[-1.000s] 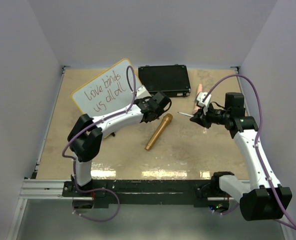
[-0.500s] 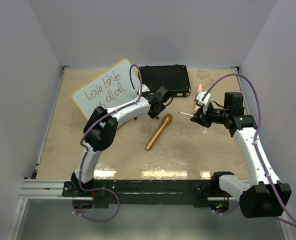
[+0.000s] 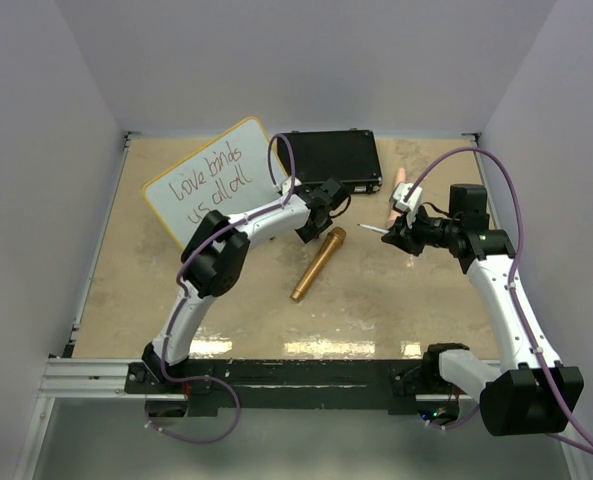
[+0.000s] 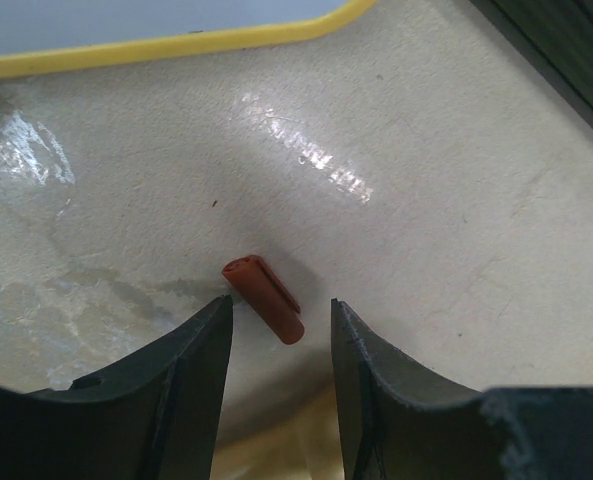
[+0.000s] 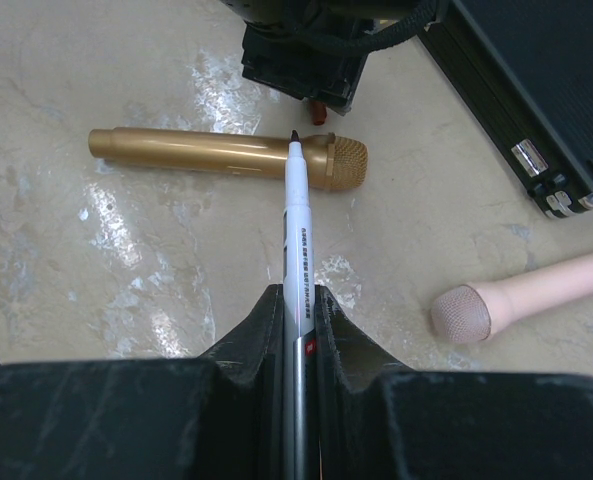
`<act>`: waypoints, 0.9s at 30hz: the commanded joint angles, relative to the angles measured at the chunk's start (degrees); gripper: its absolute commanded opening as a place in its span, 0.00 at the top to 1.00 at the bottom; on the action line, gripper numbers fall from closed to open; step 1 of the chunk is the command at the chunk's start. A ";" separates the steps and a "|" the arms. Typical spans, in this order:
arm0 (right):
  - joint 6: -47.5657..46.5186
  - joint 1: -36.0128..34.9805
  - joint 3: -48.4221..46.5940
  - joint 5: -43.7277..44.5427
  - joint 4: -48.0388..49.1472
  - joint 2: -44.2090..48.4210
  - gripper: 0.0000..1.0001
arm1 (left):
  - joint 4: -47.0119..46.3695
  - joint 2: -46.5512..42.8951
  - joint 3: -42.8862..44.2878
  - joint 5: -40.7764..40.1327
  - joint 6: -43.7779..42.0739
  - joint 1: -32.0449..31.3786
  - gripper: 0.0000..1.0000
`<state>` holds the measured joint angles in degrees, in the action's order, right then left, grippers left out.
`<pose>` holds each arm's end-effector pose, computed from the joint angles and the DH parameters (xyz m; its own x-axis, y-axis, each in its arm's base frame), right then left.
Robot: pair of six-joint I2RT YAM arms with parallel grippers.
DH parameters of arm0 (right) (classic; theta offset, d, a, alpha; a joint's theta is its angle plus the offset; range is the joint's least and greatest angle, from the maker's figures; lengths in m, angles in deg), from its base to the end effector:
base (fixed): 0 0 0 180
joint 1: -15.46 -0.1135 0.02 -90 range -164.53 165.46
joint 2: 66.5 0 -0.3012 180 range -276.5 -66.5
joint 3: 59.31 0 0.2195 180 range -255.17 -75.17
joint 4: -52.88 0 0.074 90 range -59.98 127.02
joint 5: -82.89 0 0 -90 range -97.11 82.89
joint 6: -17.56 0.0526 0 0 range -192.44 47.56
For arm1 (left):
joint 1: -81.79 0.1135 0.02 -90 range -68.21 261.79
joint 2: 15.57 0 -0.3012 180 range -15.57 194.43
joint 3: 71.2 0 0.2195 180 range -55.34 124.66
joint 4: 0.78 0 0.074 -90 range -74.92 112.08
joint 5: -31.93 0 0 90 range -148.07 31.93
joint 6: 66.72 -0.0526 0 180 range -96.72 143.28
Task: Write a sentence on the whiteboard
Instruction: Pick up the pen cap from the center of the board.
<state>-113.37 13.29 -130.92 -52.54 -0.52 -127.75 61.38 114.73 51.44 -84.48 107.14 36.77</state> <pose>0.1706 0.0440 0.3413 -0.1570 -0.4660 -0.8707 -0.8600 0.4980 -0.1115 0.3517 -0.3188 0.2003 -0.5930 -0.6664 -0.4520 -0.6035 0.7394 -0.2983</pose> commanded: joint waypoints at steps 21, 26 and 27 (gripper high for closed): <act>0.41 0.24 0.11 0.43 1.59 0.96 1.00 | 4.94 -4.87 -10.45 1.89 2.37 0.80 0.66; 0.32 0.33 0.20 0.34 1.50 1.14 1.00 | 1.78 -6.99 -13.62 1.02 -0.87 0.98 0.67; 0.32 0.33 0.20 0.34 1.50 1.05 1.00 | 1.77 -6.82 -13.27 1.01 -1.76 1.16 0.67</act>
<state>-113.34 13.29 -130.92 -51.62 -0.52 -127.71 62.54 108.57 39.79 -83.78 108.08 37.19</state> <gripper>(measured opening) 0.133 0.334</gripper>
